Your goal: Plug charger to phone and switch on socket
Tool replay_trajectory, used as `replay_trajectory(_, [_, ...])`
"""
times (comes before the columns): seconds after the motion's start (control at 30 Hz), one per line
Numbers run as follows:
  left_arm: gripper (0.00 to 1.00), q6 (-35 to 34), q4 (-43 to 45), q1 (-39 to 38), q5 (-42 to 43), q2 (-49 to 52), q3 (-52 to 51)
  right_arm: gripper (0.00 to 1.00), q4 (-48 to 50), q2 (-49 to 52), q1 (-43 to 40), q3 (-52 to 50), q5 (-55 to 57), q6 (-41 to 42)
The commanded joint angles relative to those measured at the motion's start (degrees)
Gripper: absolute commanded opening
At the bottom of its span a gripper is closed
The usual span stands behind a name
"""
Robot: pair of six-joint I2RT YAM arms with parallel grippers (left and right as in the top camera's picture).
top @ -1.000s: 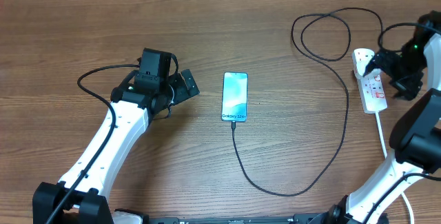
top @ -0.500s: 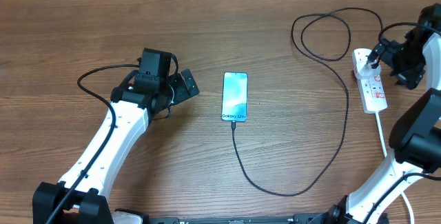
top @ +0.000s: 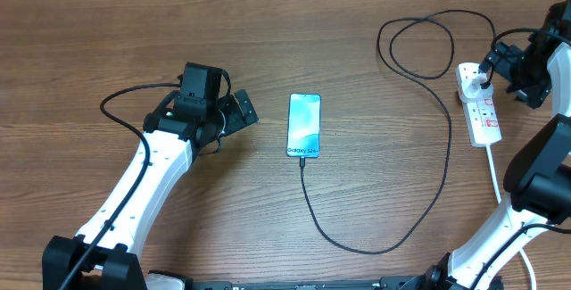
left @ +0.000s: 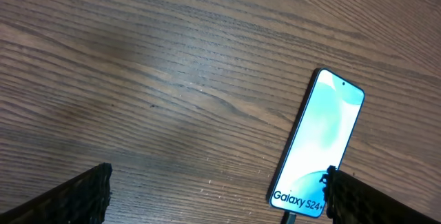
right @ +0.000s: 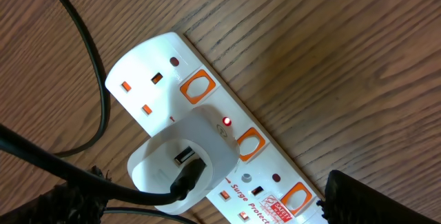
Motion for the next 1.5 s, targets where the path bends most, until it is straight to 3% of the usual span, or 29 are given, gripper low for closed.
replay_trajectory(0.0, [1.0,1.29,0.02,0.26,-0.61,-0.35,0.11,1.0,0.33,-0.04,-0.09,0.55,-0.31,-0.28])
replay_trajectory(0.57, [1.0,1.29,0.02,0.26,-0.61,-0.35,0.11,1.0,0.33,-0.04,-0.09,0.55,-0.31,-0.28])
replay_trajectory(0.73, [1.0,1.29,0.04,0.35,-8.2,-0.39,0.11,1.0,0.33,-0.04,-0.09,0.55,-0.31,-0.28])
replay_trajectory(1.07, [0.99,1.29,-0.24,0.37,-15.21,-7.69,0.11,1.0,0.33,-0.04,-0.09,0.55,-0.31,-0.28])
replay_trajectory(1.33, [1.0,1.33,-4.09,0.37,-17.0,-11.23,-0.15,1.0,0.33,-0.04,-0.09,0.55,-0.31,-0.28])
replay_trajectory(1.47, [1.0,1.29,-0.79,0.35,-15.67,-11.23,-3.67,1.0,0.33,-0.04,-0.09,0.55,-0.31,-0.28])
